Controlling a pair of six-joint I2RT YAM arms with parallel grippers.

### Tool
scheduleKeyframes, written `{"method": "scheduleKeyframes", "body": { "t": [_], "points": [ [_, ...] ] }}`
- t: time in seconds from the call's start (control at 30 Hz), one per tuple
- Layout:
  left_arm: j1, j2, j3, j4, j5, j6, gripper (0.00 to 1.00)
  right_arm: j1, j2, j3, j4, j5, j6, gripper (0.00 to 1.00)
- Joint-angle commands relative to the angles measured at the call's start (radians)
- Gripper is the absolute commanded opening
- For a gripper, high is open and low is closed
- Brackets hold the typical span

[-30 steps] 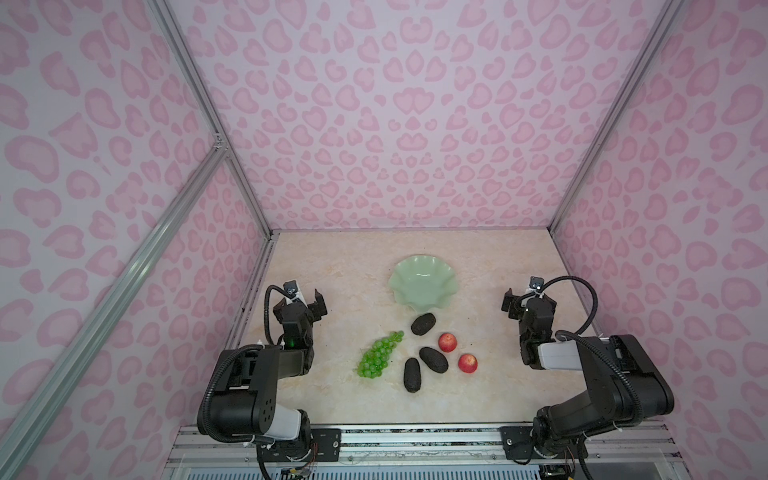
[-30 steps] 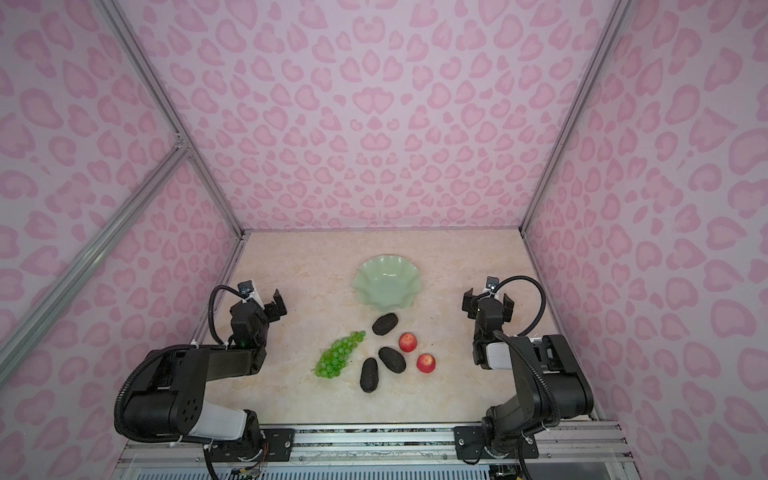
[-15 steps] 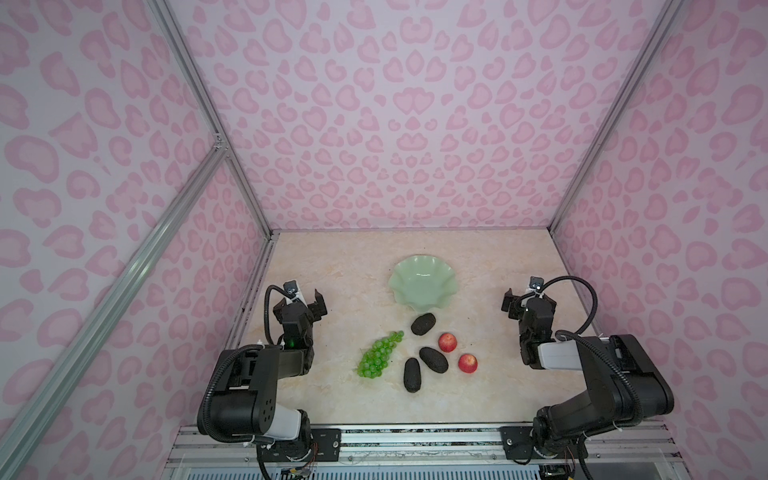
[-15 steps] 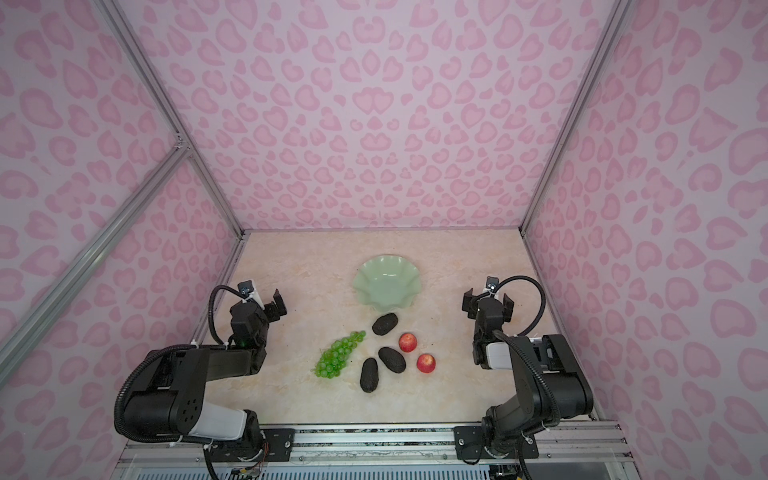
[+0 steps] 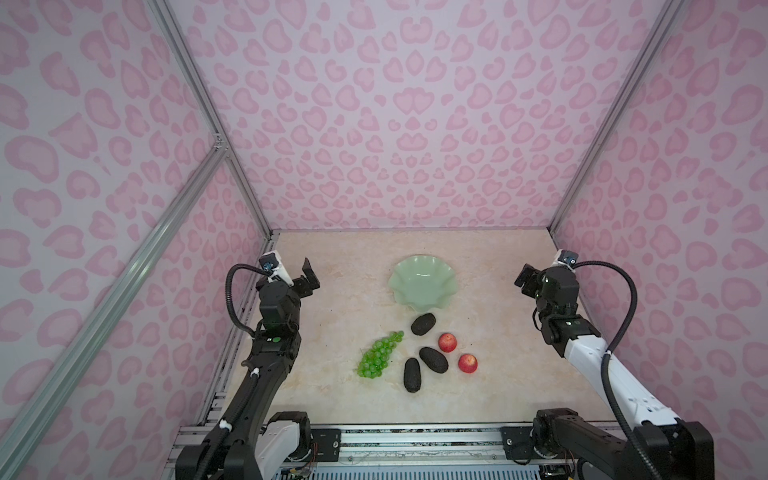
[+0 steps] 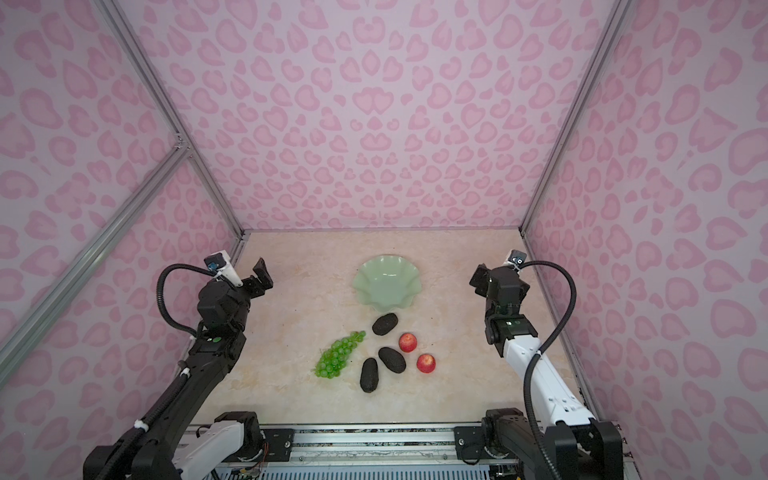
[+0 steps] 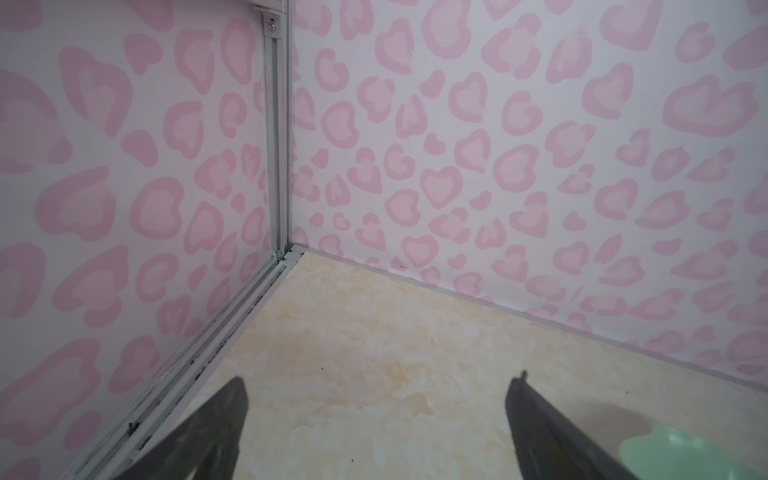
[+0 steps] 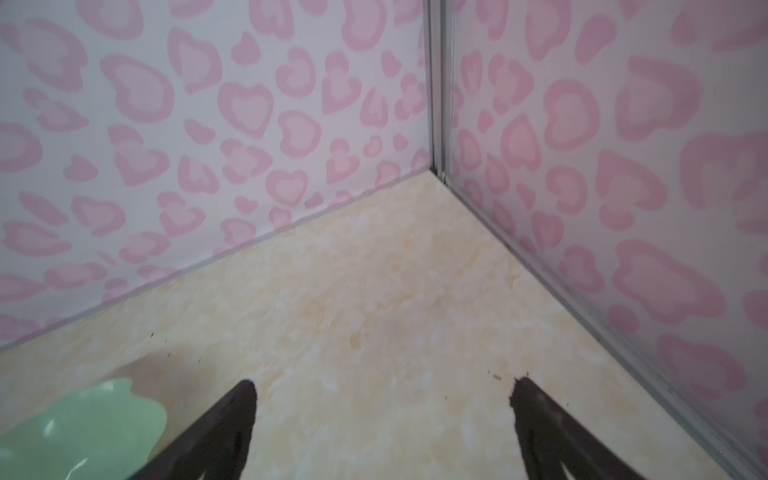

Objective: Place and organize the fake fruits in the fruit bowl
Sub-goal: 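Grasp the nearer red peach with the right gripper while the left arm rises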

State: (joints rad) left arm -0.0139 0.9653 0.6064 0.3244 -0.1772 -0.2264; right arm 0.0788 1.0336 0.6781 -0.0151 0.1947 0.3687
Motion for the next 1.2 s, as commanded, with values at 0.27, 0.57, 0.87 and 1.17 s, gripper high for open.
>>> {"method": "scheduleKeyframes", "body": {
  "t": [0.27,0.57,0.87,1.17],
  "points": [
    [0.0,-0.121,0.045,-0.328,0.069,-0.122,0.97,0.435,-0.167,-0.06,-0.568,-0.209,0.366,0.85],
    [0.0,-0.114,0.075,-0.367,0.109,-0.14,0.97,0.693,0.042,-0.072,-0.528,-0.137,0.547,0.78],
    [0.0,-0.114,0.073,-0.377,0.123,-0.143,0.97,0.694,0.178,-0.114,-0.424,-0.125,0.603,0.64],
    [0.0,-0.097,0.088,-0.406,0.133,-0.142,0.97,0.692,0.184,-0.044,-0.489,-0.038,0.562,0.4]
  ]
}}
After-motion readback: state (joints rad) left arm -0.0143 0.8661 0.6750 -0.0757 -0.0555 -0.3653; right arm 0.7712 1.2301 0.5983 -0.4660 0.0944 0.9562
